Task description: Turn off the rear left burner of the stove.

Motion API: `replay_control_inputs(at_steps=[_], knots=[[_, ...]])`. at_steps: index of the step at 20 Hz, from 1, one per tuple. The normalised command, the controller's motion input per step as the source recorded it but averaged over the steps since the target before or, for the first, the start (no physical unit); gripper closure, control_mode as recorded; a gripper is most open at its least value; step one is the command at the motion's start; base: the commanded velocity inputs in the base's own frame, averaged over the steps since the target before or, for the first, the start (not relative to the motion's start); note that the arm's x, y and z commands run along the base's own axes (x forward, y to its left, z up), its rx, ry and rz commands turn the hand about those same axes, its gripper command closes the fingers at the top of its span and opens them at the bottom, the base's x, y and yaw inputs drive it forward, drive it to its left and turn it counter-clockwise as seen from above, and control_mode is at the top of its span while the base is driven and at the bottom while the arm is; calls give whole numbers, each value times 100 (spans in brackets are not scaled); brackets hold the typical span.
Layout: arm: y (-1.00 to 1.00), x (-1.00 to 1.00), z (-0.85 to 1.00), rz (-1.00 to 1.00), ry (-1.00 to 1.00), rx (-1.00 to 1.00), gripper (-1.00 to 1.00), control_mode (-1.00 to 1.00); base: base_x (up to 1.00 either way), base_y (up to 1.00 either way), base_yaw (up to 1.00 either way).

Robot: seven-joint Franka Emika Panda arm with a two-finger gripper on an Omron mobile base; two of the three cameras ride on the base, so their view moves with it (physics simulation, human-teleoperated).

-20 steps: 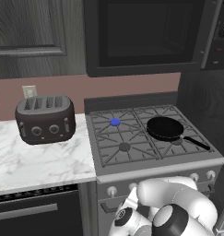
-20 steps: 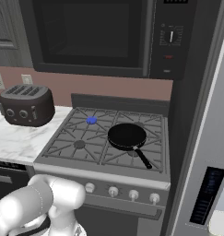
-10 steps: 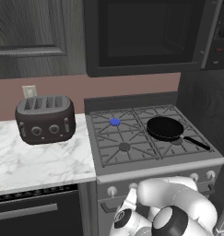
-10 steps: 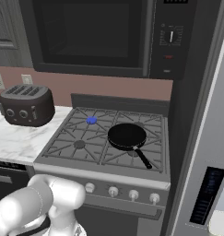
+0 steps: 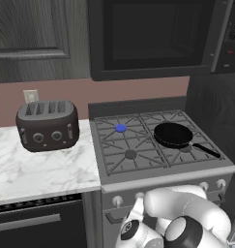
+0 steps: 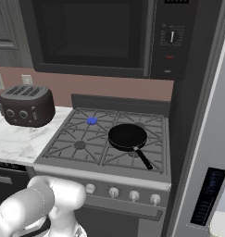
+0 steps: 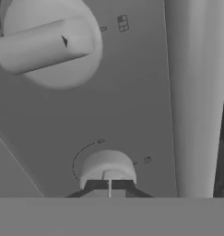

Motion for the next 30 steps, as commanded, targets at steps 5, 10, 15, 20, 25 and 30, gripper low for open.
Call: replay_control_inputs(at_steps=[5,10,15,20,25,30], knots=[[-73,34,43,0,12,1,100,-100,0,0,0],[-71,51,33,0,14,0,100,-100,0,0,0],[-77,55,26,0,9,1,100,-100,0,0,0],[-91,43,29,0,1,5,100,-100,0,0,0],[-89,57,61,0,0,14,100,-100,0,0,0],[-71,67,85,0,0,21,100,-100,0,0,0]])
